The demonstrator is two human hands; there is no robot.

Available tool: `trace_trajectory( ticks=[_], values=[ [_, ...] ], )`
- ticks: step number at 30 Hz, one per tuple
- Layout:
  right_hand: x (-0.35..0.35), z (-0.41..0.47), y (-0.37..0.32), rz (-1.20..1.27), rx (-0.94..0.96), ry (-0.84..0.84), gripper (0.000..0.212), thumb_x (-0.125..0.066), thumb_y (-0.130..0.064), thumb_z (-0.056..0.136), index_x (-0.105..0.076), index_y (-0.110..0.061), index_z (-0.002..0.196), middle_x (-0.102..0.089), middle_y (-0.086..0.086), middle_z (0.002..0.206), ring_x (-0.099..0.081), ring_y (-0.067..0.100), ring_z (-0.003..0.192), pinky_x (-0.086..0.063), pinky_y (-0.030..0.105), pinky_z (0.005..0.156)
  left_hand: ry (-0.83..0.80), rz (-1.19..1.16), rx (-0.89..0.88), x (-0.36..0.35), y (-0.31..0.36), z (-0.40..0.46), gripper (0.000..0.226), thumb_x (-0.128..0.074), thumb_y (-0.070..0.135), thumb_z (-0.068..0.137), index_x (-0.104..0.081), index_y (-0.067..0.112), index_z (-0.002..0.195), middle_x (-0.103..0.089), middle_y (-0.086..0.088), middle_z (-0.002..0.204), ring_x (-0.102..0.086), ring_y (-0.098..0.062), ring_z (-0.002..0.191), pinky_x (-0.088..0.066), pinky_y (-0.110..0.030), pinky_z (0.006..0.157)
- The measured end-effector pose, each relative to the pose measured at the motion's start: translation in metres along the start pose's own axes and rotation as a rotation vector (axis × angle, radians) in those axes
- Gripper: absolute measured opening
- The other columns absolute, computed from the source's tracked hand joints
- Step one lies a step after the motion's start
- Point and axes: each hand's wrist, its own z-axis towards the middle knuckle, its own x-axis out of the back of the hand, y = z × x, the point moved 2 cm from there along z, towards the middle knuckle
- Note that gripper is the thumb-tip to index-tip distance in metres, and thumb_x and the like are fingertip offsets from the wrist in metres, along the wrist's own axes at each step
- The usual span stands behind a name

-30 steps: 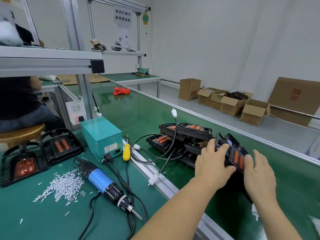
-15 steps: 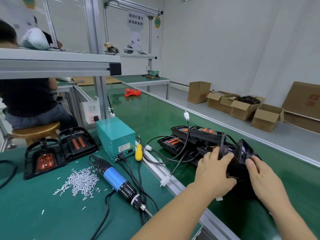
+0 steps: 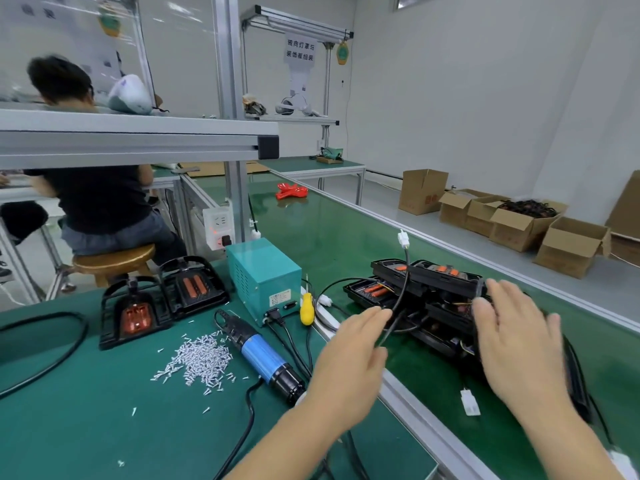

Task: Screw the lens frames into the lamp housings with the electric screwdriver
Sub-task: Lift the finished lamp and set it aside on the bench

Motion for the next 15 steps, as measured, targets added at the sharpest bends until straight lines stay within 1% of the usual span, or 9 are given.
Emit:
trace_trajectory(
  ticks=[3,5,7,9,10,12,15],
  values=[
    [-0.010,-0.014,-0.043,0.065,0.138,-0.077,0.064,-0.016,-0.050,0.095,-0.039,-0.022,0.148,-0.036,-0.004,0.154,-0.025,0.012,0.144,-0.003,0.039,0.119,0.074,0.026,0.083,0.025,-0.024,-0.020,0.051,-0.040,0.015,0.100,-0.029,0.035,0.146,-0.024,0.030,0.140,-0.018,0.011,0.133,-0.009,-0.007,0.108],
    [-0.025,-0.024,-0.066,0.079,0.219,-0.171,0.057,-0.019,-0.049,0.098,-0.035,-0.027,0.148,-0.033,-0.009,0.154,-0.022,0.008,0.144,-0.001,0.038,0.119,0.122,0.043,0.136,0.040,-0.039,-0.033,0.051,-0.042,0.015,0.099,-0.031,0.035,0.144,-0.029,0.028,0.140,-0.022,0.007,0.133,-0.014,-0.008,0.105],
    [-0.041,-0.032,-0.085,0.049,0.281,-0.271,0.051,-0.019,-0.046,0.102,-0.027,-0.032,0.150,-0.027,-0.013,0.154,-0.016,0.005,0.144,0.001,0.040,0.119,0.148,0.090,0.187,0.053,-0.051,-0.047,0.051,-0.043,0.018,0.099,-0.030,0.034,0.145,-0.030,0.024,0.143,-0.022,0.003,0.135,-0.015,-0.011,0.108],
    [-0.055,-0.040,-0.102,0.026,0.311,-0.359,0.050,-0.017,-0.046,0.103,-0.022,-0.034,0.151,-0.022,-0.014,0.155,-0.012,0.004,0.144,0.002,0.042,0.118,0.170,0.140,0.238,0.062,-0.063,-0.061,0.051,-0.044,0.022,0.099,-0.029,0.034,0.146,-0.028,0.020,0.149,-0.020,0.000,0.138,-0.014,-0.021,0.115],
    [-0.062,-0.044,-0.110,0.005,0.335,-0.393,0.051,-0.014,-0.046,0.102,-0.020,-0.034,0.151,-0.021,-0.014,0.155,-0.011,0.005,0.144,0.002,0.044,0.118,0.180,0.159,0.264,0.066,-0.068,-0.067,0.051,-0.045,0.024,0.099,-0.029,0.034,0.146,-0.027,0.019,0.150,-0.019,-0.001,0.139,-0.014,-0.025,0.117],
    [-0.075,-0.054,-0.126,-0.029,0.399,-0.444,0.053,-0.009,-0.045,0.100,-0.020,-0.034,0.151,-0.020,-0.012,0.156,-0.011,0.007,0.144,0.002,0.048,0.118,0.191,0.196,0.299,0.074,-0.079,-0.078,0.052,-0.046,0.025,0.098,-0.028,0.034,0.146,-0.026,0.018,0.151,-0.019,-0.001,0.140,-0.014,-0.026,0.117],
    [-0.094,-0.070,-0.150,0.055,0.440,-0.501,0.049,-0.018,-0.047,0.103,-0.022,-0.033,0.150,-0.022,-0.011,0.155,-0.013,0.007,0.144,0.008,0.049,0.117,0.200,0.291,0.331,0.087,-0.094,-0.092,0.053,-0.047,0.028,0.097,-0.026,0.035,0.146,-0.023,0.017,0.152,-0.018,-0.004,0.142,-0.011,-0.023,0.117]
  ],
)
